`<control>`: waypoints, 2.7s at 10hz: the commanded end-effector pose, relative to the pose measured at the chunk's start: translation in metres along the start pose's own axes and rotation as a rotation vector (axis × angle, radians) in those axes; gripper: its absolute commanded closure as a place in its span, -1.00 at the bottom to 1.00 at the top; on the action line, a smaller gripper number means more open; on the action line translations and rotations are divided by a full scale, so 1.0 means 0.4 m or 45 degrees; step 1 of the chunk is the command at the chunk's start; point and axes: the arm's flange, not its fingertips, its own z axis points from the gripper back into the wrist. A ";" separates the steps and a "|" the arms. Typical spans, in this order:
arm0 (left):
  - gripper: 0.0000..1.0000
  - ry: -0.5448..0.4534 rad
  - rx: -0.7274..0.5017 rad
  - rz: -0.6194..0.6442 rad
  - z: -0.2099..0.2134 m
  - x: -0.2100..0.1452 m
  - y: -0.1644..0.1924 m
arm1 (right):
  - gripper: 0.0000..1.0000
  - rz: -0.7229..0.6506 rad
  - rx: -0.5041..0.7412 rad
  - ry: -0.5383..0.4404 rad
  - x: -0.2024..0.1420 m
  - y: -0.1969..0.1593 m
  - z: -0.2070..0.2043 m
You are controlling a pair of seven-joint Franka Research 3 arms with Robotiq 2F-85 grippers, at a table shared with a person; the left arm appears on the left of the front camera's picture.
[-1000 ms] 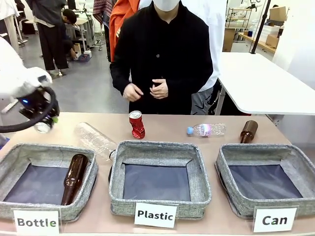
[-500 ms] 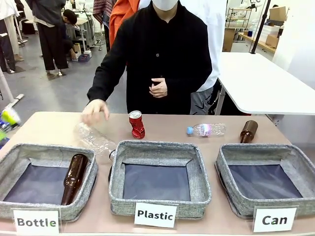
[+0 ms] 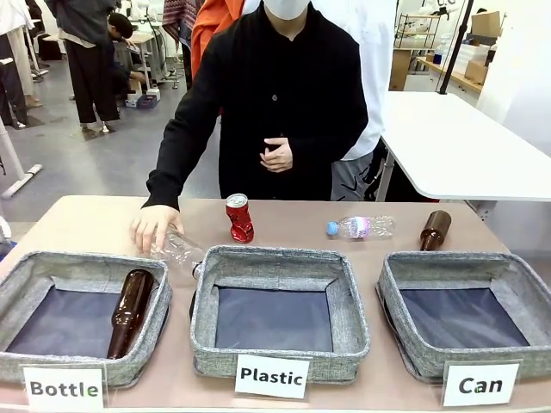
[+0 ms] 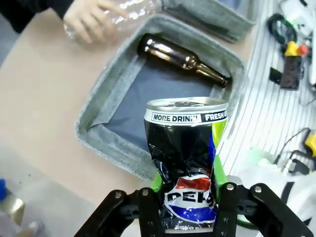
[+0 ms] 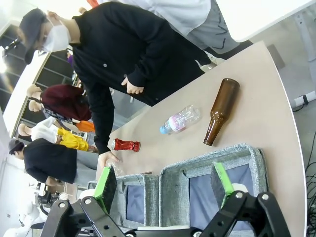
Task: Sort the can waste into the basket.
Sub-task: Pick up the can waste from the table and place it in the right Fabric basket.
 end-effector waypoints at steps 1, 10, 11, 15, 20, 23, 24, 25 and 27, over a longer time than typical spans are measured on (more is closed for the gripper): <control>0.22 -0.015 -0.015 -0.053 0.007 -0.015 -0.003 | -1.00 0.030 0.032 -0.016 0.009 -0.001 -0.001; 0.22 -0.125 0.010 -0.610 -0.277 0.398 -0.452 | -1.00 0.030 0.032 -0.016 0.009 -0.001 -0.001; 0.22 -0.113 0.063 -0.553 -0.214 0.373 -0.398 | -1.00 0.030 0.032 -0.016 0.009 -0.001 -0.001; 0.22 -0.238 0.227 -0.353 -0.020 0.097 -0.254 | -1.00 0.030 0.032 -0.016 0.009 -0.001 -0.001; 0.22 -0.264 0.209 -0.237 -0.035 0.080 -0.224 | -1.00 0.030 0.032 -0.016 0.009 -0.001 -0.001; 0.22 -0.120 0.047 -0.218 -0.137 0.286 -0.268 | -1.00 0.000 0.010 0.000 0.003 0.001 0.001; 0.22 -0.079 -0.007 -0.246 -0.199 0.403 -0.320 | -1.00 0.132 0.071 0.048 0.044 0.039 0.107; 0.22 -0.134 -0.016 -0.259 -0.258 0.518 -0.385 | -1.00 0.260 0.025 0.127 0.060 0.069 0.195; 0.22 -0.264 -0.175 -0.335 -0.368 0.738 -0.544 | -1.00 0.416 -0.038 0.266 0.062 0.063 0.310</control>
